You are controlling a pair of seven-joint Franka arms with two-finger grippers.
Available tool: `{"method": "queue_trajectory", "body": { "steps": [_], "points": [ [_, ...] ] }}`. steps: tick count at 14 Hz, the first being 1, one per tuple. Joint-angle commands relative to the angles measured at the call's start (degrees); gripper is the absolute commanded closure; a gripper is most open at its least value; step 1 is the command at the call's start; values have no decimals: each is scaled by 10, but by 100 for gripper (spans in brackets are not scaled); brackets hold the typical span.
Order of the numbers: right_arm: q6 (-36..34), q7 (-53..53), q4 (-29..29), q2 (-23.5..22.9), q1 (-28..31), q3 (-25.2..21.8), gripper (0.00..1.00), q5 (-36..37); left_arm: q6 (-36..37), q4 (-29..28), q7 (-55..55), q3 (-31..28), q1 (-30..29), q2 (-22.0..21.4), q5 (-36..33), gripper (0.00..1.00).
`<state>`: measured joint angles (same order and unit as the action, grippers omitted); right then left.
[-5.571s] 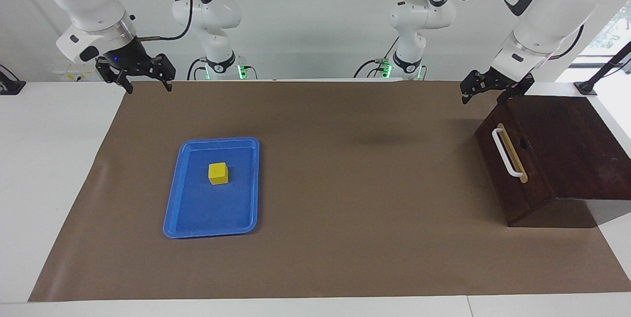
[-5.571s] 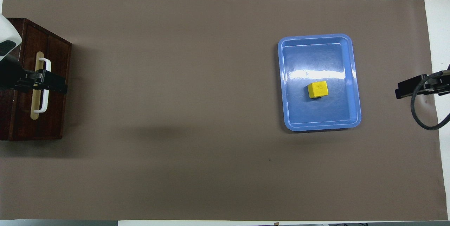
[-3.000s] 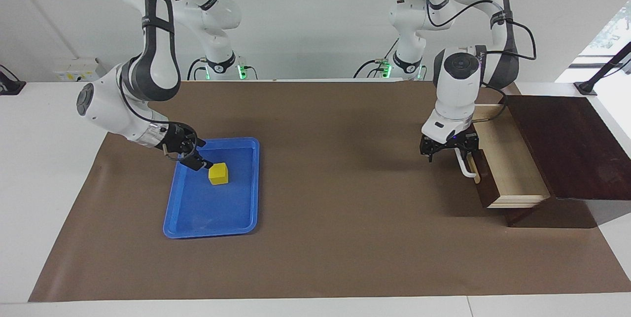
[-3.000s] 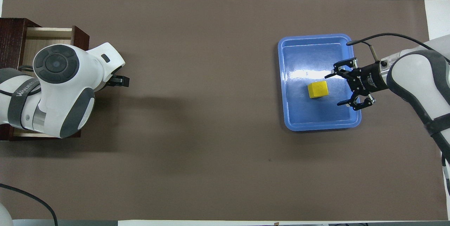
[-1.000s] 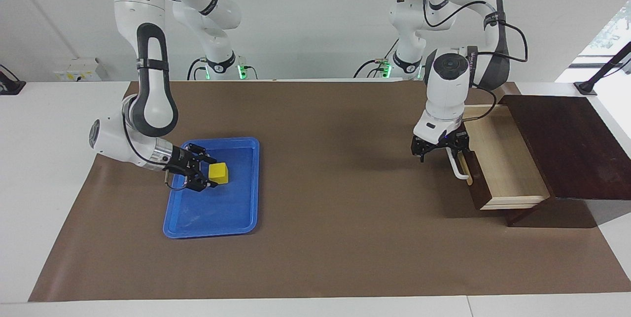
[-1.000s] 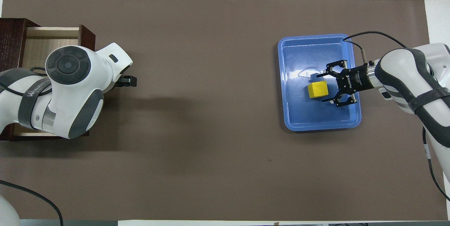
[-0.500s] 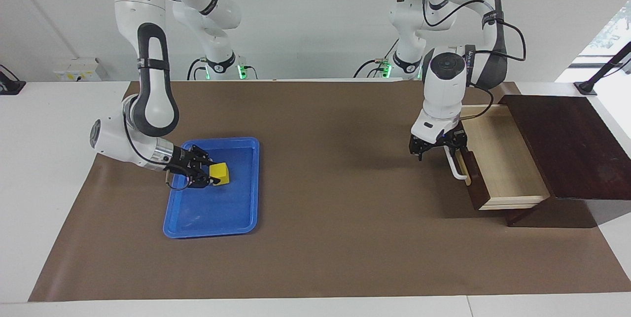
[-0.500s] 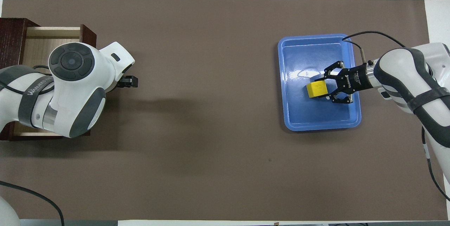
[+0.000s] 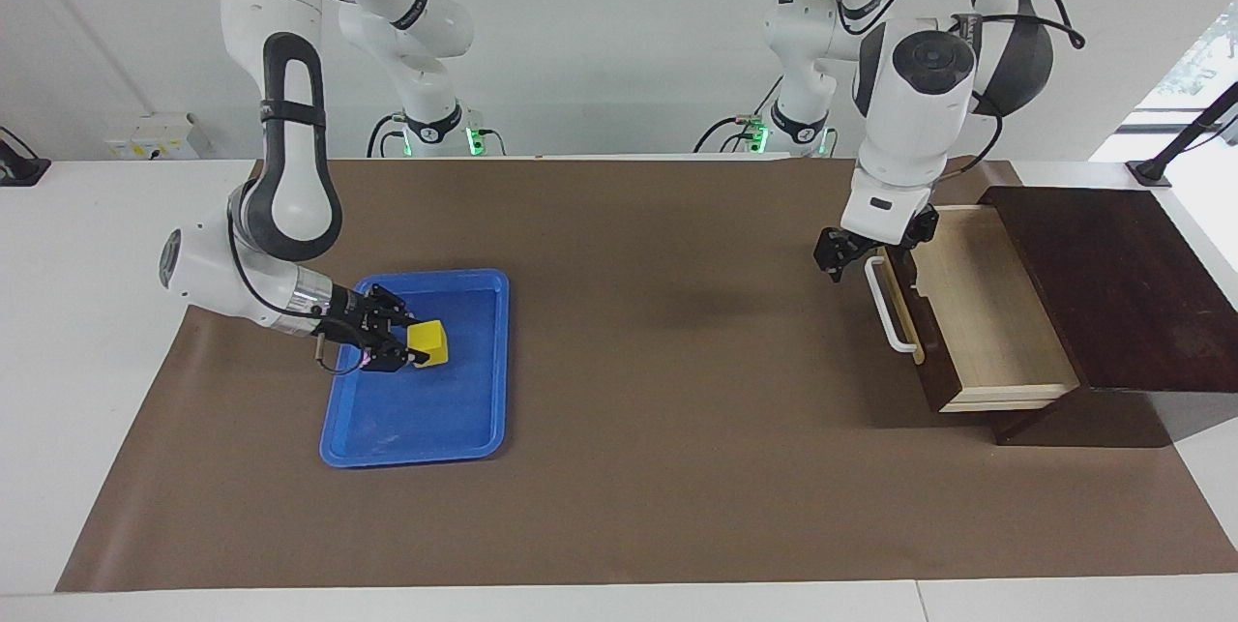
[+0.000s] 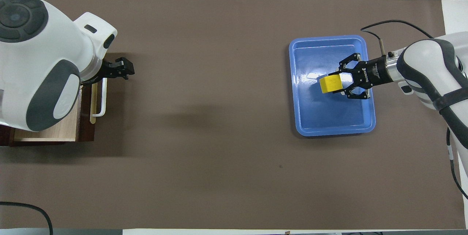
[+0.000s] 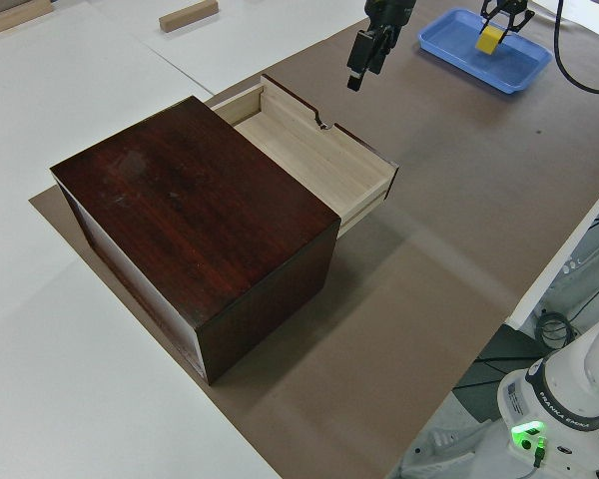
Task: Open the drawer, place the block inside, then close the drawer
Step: 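Lift the block with the right gripper while the left gripper reaches toward it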
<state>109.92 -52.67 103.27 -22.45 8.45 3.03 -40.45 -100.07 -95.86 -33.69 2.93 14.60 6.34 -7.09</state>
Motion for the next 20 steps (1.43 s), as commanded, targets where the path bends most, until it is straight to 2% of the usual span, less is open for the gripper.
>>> {"method": "queue_trajectory", "body": {
  "steps": [1, 4, 7, 11, 12, 14, 15, 17, 20],
  "points": [
    [-29, -65, -49, 0, -25, 0, 100, -1, 30, 16, -137, -4, 2, -11, 48, 0],
    [-53, -143, -96, 3, -69, 0, 100, -1, 23, 16, -305, -2, 9, -14, 75, 0],
    [-51, -224, -128, 8, -128, 0, 100, -2, -5, 15, -551, 0, 22, -13, 93, 0],
    [-9, -304, -148, 8, -198, 2, 100, -11, -31, 25, -777, 0, 49, -2, 95, 0],
    [5, -328, -155, 8, -219, 2, 100, -9, -31, 35, -828, 0, 76, 18, 97, 0],
    [28, -352, -166, 7, -265, 0, 100, -3, -4, 117, -908, -3, 117, 101, 97, 0],
    [45, -363, -166, 7, -275, 1, 100, -2, 4, 149, -967, -3, 120, 127, 97, 0],
    [64, -365, -166, 7, -292, 1, 100, -2, -11, 154, -1041, -3, 124, 133, 96, 0],
    [78, -361, -166, 7, -296, 2, 100, -1, -45, 152, -1067, -3, 152, 132, 97, 0]
  ]
}}
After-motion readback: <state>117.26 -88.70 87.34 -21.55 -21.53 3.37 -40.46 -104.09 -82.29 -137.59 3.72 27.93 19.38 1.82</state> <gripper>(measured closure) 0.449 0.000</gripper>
